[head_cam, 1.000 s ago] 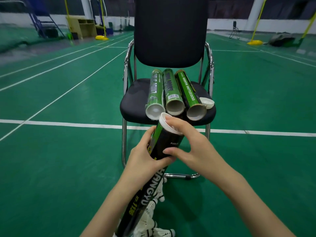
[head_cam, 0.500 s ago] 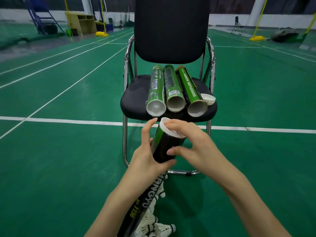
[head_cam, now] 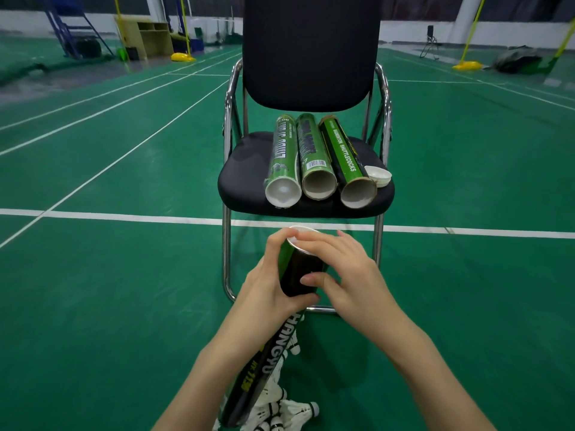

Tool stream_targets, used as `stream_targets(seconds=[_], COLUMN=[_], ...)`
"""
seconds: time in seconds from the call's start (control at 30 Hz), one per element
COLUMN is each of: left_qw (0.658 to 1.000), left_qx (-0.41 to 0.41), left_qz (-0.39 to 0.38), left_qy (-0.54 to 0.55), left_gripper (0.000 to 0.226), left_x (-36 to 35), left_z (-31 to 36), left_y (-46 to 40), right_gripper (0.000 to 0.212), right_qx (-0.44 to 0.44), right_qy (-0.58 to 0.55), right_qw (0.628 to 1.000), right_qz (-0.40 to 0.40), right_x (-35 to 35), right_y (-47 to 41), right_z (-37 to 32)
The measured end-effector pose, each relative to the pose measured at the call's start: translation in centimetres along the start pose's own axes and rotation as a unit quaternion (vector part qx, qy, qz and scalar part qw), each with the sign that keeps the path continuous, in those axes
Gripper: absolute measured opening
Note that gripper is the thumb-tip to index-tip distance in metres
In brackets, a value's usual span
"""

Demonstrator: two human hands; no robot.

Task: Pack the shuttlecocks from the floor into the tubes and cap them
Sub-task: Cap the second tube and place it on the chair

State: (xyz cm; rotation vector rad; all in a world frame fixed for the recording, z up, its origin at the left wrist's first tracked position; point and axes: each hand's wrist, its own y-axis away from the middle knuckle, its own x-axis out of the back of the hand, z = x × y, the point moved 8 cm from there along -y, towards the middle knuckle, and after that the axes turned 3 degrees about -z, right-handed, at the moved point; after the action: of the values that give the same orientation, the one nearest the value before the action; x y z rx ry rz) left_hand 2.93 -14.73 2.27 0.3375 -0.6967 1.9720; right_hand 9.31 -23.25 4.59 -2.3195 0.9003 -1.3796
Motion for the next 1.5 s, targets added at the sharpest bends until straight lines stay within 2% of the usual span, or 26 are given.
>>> stream_targets(seconds=[0.17, 0.27, 0.47, 0.67, 0.87, 0.97, 1.07, 1.2, 1.3, 1.4, 1.5], left_qw=[1.0, 1.0, 0.999, 0.996, 0.997, 0.998, 0.998, 0.998, 0.998, 0.999, 0.998], left_qx=[-0.005, -0.003, -0.004, 0.026, 0.024, 0.032, 0.042, 0.03, 0.017, 0.014, 0.007], left_qz=[0.005, 0.0, 0.011, 0.027, 0.028, 0.029, -0.011, -0.051, -0.057, -0.047, -0.01], left_qy=[0.011, 0.014, 0.039, 0.078, 0.062, 0.046, 0.039, 0.017, 0.021, -0.015, -0.067], left_gripper=[0.087, 0.088, 0.085, 0.086, 0.084, 0.085, 0.087, 0.095, 0.105, 0.095, 0.089], left_x=[0.2, 0.4, 0.7, 0.6, 0.5, 0.5, 0.5, 0.6, 0.7, 1.4, 2.8], left_z=[0.3, 0.4, 1.0, 0.1, -0.1, -0.4, -0.6, 0.3, 1.1, 1.8, 3.3], left_y=[0.0, -0.4, -0.8, -0.4, -0.4, -0.6, -0.7, -0.6, -0.6, -0.8, -0.6], right_gripper=[0.043, 0.047, 0.042, 0.028, 0.028, 0.033, 0.034, 0.033, 0.051, 0.039, 0.032], right_qx=[0.025, 0.004, -0.011, 0.016, 0.006, -0.042, -0.118, -0.192, -0.292, -0.296, -0.273], right_qy=[0.005, -0.036, -0.095, -0.06, -0.053, -0.118, -0.202, -0.253, -0.308, -0.366, -0.379], right_qw=[0.999, 0.999, 0.985, 0.986, 0.984, 0.983, 0.97, 0.947, 0.902, 0.869, 0.875], right_qz=[0.03, 0.039, 0.146, 0.155, 0.167, 0.138, 0.069, 0.036, -0.083, -0.153, -0.129], right_x=[0.4, 0.7, 1.6, 2.1, 1.8, 1.3, 1.2, 2.8, 1.8, 1.5, 2.6], right_y=[0.1, 0.2, 1.0, 0.3, 0.7, 0.4, 0.3, 0.1, 0.3, 0.2, -0.6], right_z=[-0.5, 0.2, 0.2, -0.2, 0.1, 0.7, 1.2, 1.7, 2.3, 0.8, -0.7])
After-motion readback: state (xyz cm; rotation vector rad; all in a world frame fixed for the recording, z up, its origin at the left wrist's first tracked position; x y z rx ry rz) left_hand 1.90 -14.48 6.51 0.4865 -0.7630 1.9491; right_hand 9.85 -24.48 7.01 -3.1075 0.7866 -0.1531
